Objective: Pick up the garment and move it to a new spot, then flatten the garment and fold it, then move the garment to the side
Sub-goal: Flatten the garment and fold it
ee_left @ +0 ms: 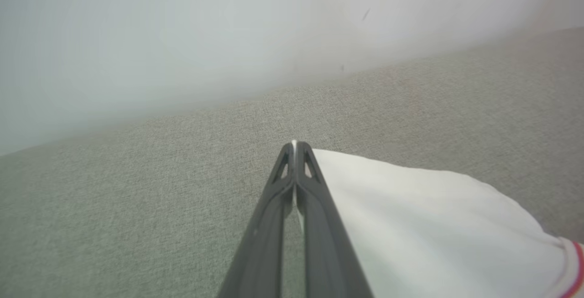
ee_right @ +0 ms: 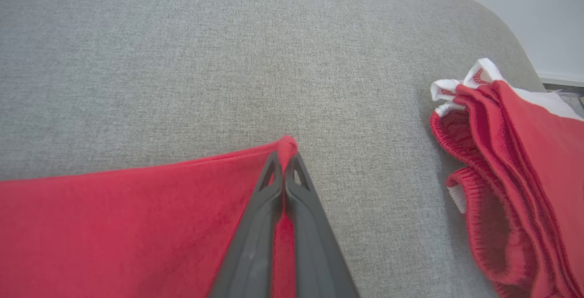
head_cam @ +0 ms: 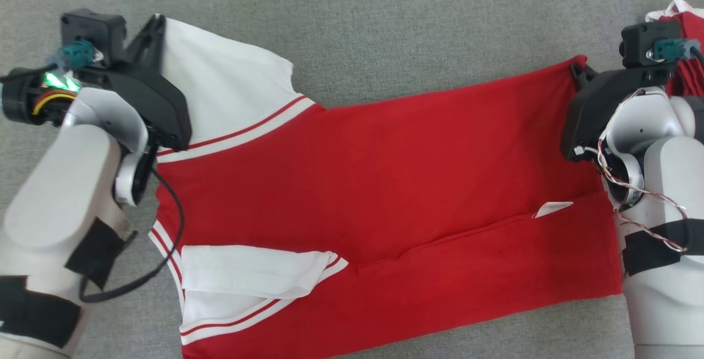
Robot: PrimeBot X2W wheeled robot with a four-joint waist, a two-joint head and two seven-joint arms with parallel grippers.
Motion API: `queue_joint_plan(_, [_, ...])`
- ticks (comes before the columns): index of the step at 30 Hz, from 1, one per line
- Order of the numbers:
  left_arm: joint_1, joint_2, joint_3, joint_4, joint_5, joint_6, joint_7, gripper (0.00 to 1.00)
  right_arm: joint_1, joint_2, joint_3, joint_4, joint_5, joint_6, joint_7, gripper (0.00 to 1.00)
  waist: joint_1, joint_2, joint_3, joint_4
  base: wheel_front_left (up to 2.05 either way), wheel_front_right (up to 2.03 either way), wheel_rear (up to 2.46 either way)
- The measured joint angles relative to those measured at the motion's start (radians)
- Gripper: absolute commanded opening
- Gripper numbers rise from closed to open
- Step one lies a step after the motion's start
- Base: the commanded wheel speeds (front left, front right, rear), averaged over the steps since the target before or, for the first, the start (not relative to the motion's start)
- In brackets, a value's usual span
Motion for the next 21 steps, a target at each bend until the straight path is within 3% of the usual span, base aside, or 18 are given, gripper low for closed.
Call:
queue_joint_plan(8, [0.107, -0.029, 0.004, -0.089, -0.026, -0.002, -0.095, 0.0, 0.069, -0.004, -0.013, -0.04, 0.02, 0.0, -0.016, 0.0, -0.0001, 0.0, -0.034, 0.019, 0.0, 0.0, 0.0])
queue_joint_plan(13, [0.287, -0.02, 0.023, -0.293, -0.065, 0.049, -0.133, 0.0, 0.169, -0.034, -0.029, -0.115, 0.038, 0.0, -0.022, 0.0, -0.0002, 0.0, -0.073, 0.038, 0.0, 0.0, 0.0])
queue_joint_plan(21, [0.648, -0.009, 0.019, -0.695, -0.179, 0.146, -0.096, 0.0, 0.338, -0.052, -0.079, -0.231, 0.063, 0.0, -0.005, 0.0, -0.0003, 0.0, -0.138, 0.086, 0.0, 0.0, 0.0])
